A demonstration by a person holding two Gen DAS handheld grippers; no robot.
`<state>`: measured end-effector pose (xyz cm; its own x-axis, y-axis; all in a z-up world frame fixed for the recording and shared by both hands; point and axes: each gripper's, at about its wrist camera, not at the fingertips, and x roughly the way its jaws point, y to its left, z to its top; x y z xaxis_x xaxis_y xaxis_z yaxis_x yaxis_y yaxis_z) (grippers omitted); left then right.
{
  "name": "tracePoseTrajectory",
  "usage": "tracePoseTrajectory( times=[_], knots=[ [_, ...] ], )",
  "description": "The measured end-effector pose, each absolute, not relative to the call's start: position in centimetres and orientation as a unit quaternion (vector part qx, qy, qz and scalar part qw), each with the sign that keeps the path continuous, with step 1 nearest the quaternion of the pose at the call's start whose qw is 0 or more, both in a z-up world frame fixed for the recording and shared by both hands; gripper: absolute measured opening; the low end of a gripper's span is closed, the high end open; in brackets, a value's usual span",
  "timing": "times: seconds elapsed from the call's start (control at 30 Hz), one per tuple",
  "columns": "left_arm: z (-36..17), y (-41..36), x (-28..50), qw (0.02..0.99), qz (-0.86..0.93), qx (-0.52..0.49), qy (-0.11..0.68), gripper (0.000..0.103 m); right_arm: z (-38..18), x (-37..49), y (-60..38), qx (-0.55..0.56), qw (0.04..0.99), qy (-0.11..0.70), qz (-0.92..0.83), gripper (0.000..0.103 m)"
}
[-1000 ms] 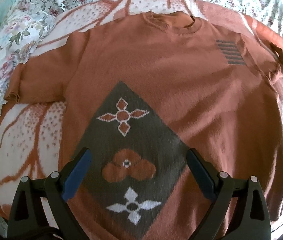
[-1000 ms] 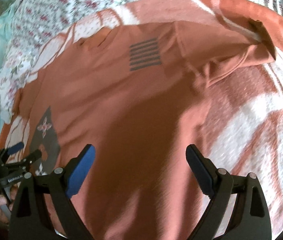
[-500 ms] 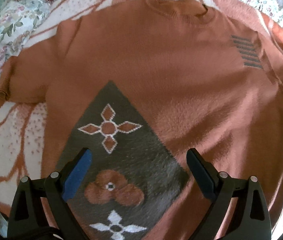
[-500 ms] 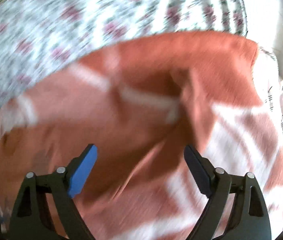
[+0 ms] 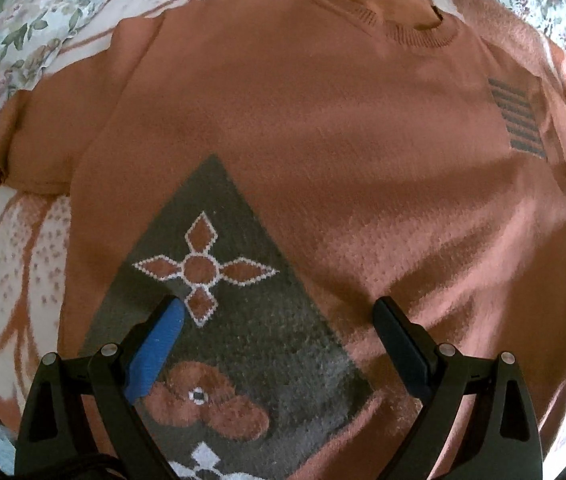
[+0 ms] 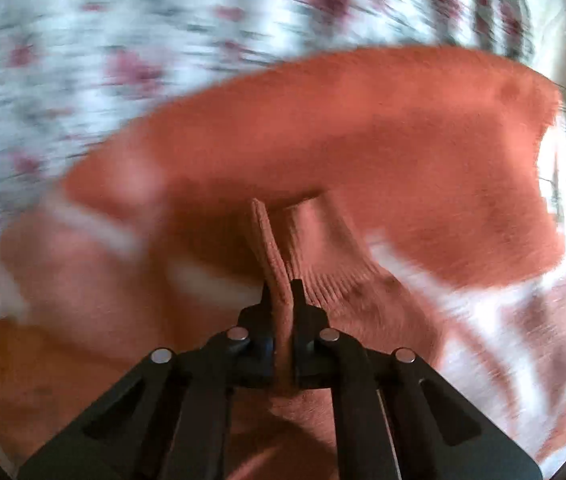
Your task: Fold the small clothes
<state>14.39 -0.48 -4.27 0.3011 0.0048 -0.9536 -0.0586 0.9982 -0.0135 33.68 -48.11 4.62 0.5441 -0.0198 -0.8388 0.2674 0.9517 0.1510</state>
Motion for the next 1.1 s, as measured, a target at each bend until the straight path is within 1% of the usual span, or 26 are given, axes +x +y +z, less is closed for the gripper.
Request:
tracePoseTrajectory(
  times=[0.13, 0.33, 0.4, 0.53, 0.63, 0.7, 0.73, 0.77, 0.8, 0.83, 0.9, 1.0, 1.1],
  knots=[
    [-4.1, 1.3, 14.9, 0.811, 0.007, -0.038, 0.584, 0.096, 5.5, 30.5, -39.2, 0.158, 0.88, 0.448, 0.023, 0.007],
    [-2.9, 4.8, 13.7, 0.817, -0.014, -0.06, 0.573, 0.096, 5.2, 28.1, -25.1, 0.222, 0.86, 0.425, 0.175, 0.007],
    [-2.5, 6.2, 13.3, 0.819, -0.023, -0.071, 0.57, 0.096, 4.9, 27.4, -18.8, 0.222, 0.845, 0.43, 0.227, 0.007],
    [-1.5, 8.9, 12.8, 0.821, -0.042, -0.09, 0.562, 0.096, 2.9, 26.9, -10.1, 0.218, 0.814, 0.452, 0.293, 0.007],
    [-1.0, 11.1, 12.9, 0.823, -0.062, -0.109, 0.555, 0.096, 1.5, 26.4, -5.5, 0.202, 0.791, 0.475, 0.329, 0.007],
    [-0.8, 12.2, 13.2, 0.82, -0.078, -0.126, 0.553, 0.096, 0.3, 26.1, -4.0, 0.18, 0.779, 0.495, 0.339, 0.01],
    [-0.7, 12.9, 13.6, 0.819, -0.085, -0.136, 0.551, 0.096, -0.3, 26.1, -3.7, 0.172, 0.774, 0.509, 0.336, 0.02],
    [-0.6, 13.4, 14.0, 0.818, -0.093, -0.145, 0.549, 0.096, -0.7, 26.0, -4.3, 0.171, 0.767, 0.521, 0.334, 0.026],
    [-0.4, 13.8, 14.6, 0.817, -0.1, -0.152, 0.547, 0.096, -1.1, 25.8, -4.8, 0.179, 0.762, 0.527, 0.33, 0.038],
    [-0.4, 13.9, 15.2, 0.817, -0.106, -0.157, 0.545, 0.096, -1.2, 25.4, -5.9, 0.184, 0.765, 0.525, 0.325, 0.045],
    [-0.7, 14.3, 16.7, 0.812, -0.12, -0.17, 0.545, 0.096, -0.9, 24.8, -8.0, 0.193, 0.776, 0.517, 0.305, 0.05],
    [-2.0, 14.0, 18.8, 0.8, -0.141, -0.192, 0.551, 0.096, -0.2, 23.7, -12.4, 0.213, 0.79, 0.509, 0.268, 0.05],
    [-2.8, 12.5, 22.2, 0.798, -0.143, -0.205, 0.548, 0.095, 0.8, 22.6, -14.8, 0.211, 0.805, 0.501, 0.238, 0.049]
  ],
)
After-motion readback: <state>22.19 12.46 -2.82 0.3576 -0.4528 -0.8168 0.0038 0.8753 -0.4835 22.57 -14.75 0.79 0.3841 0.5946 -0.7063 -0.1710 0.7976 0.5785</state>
